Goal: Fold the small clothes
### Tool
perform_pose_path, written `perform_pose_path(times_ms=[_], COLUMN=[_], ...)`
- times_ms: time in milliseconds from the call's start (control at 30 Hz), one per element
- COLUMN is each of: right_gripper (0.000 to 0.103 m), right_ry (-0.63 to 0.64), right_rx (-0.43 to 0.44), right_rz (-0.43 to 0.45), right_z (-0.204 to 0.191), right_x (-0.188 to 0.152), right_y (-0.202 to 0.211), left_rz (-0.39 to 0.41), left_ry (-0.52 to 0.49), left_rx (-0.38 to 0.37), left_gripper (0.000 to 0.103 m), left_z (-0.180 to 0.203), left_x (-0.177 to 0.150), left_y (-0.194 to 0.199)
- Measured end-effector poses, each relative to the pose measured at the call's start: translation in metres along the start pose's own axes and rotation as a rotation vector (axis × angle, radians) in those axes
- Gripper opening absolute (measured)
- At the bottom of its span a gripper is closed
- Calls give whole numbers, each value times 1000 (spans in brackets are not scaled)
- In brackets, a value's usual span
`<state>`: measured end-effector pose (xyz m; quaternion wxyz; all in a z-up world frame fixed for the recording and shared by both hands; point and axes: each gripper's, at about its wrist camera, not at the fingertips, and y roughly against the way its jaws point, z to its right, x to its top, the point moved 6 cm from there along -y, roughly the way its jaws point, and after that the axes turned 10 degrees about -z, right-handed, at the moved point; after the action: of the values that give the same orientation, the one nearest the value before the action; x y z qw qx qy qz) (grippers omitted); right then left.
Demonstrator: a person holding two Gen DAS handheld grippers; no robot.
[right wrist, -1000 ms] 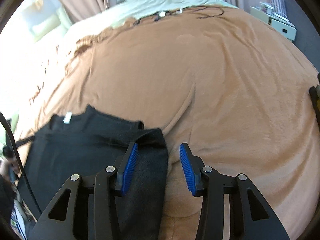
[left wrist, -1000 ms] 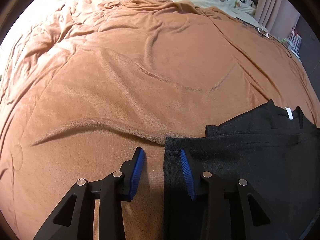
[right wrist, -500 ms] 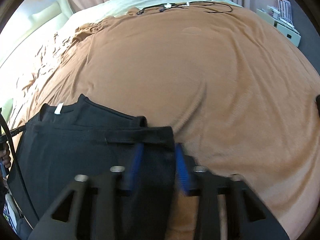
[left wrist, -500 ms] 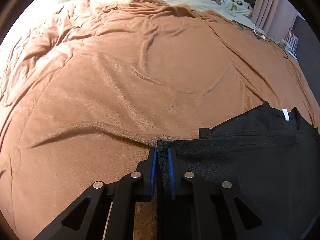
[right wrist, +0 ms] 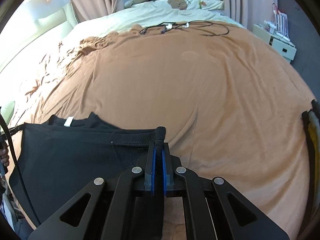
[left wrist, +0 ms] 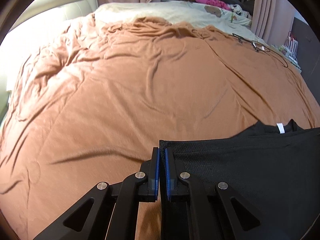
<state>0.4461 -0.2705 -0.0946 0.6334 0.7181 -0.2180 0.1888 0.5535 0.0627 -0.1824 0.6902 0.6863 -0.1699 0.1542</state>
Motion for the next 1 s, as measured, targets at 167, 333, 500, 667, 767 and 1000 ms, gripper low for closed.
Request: perform_pose_path(times_ms=[167,333,500,667,767,1000], right_gripper=[2,1,1,2,3,70], right_ry=[-5,0,11,17,3,-39], right_rx=[-31,-75,-101,-120,-117,-75], right_rz=[-13,-60,-85,-117,-137,-112], right_z=[-2,-3,-3,-2,-1,7], right_x=[12,29,44,51,53,50], right_y=[-13,-37,-57,-80,-89,-66], left_rz=[-2,-21,-37,-82,-113,-118], left_ry=[-5,-19,-27,-18,-7,23], left_rx=[25,56,75,73,72,65], left_gripper=[6,6,6,6,8,47], left_z=[5,11,13,10,10,-3], left_x=[17,31,40,38,35,24], left_y=[-10,-25,-42,-63,-67,-46])
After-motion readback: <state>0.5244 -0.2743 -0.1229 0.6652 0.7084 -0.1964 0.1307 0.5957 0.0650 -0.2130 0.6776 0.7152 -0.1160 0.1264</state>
